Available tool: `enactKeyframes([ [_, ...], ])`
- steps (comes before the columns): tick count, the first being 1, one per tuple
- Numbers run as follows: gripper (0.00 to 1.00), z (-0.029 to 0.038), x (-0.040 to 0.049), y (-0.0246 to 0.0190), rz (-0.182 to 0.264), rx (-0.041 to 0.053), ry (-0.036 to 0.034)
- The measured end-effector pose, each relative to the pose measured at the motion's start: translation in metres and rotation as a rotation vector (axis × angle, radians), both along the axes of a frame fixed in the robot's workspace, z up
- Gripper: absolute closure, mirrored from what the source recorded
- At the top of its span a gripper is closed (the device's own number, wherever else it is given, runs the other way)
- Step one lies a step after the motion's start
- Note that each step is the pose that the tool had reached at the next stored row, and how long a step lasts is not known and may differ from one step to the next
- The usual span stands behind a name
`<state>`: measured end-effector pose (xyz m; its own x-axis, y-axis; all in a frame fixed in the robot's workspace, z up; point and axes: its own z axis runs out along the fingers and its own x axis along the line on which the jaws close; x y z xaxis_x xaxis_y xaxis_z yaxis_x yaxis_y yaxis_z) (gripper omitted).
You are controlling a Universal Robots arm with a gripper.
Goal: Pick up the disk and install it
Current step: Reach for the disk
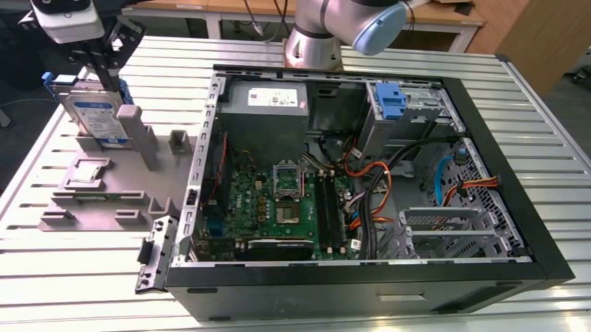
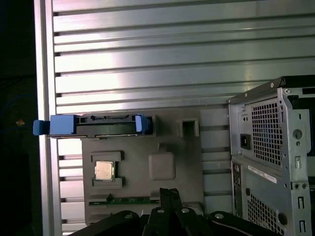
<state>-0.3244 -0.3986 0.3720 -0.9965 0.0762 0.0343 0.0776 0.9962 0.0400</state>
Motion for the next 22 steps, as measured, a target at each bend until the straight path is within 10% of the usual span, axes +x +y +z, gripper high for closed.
enactKeyframes([
  [22, 0.9, 0.0, -0.0108, 0.0, 0.0, 0.0, 0.0],
])
